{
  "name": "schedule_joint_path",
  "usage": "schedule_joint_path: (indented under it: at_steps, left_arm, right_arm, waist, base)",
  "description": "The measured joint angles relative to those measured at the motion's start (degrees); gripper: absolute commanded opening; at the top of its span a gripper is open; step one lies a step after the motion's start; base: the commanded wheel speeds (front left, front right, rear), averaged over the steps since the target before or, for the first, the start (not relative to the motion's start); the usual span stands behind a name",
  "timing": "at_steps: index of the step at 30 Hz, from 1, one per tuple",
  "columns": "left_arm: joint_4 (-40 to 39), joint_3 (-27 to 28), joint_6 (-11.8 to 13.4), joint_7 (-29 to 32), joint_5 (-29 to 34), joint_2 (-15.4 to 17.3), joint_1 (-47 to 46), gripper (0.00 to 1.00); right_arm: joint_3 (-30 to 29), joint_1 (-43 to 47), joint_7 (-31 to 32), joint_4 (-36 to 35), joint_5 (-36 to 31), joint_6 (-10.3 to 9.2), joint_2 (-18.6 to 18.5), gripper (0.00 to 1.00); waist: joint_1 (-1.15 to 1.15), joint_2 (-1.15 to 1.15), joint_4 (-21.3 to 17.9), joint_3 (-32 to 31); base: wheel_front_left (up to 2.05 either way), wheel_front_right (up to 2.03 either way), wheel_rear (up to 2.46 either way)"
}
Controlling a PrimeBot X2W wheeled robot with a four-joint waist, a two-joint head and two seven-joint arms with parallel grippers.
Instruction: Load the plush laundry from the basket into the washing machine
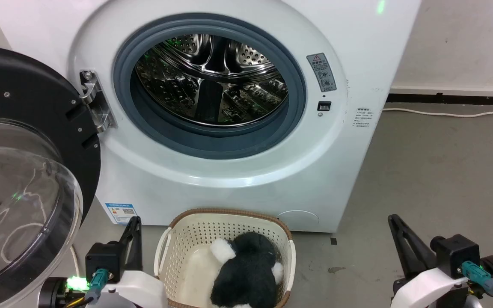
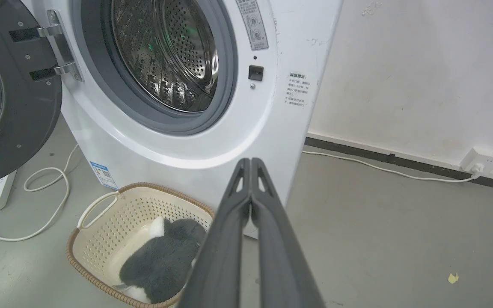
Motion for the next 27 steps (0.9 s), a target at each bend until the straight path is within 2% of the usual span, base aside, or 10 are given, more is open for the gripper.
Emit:
schedule_joint_path:
  at_steps: [14,27]
  left_arm:
    - [0.04,-0.74,0.24,-0.56,0.00,0.00,0.03,1.00]
    - [1.89,-2.41,0.58,-2.16,-0.03,0.01,-1.07,1.00]
  right_arm:
    - [-0.22,0.03,-0.58,0.08,0.56,0.00,-0.01,1.00]
    - [-0.88,-0.05,-2.22,0.05,2.88,0.00,-0.02,1.00]
  waist:
    - [0.00,0.00,-0.20,0.27]
    - [0.00,0.00,-1.74,3.85]
  base:
    - [0.00,0.00,0.00]
    - [0.00,0.00,0.00]
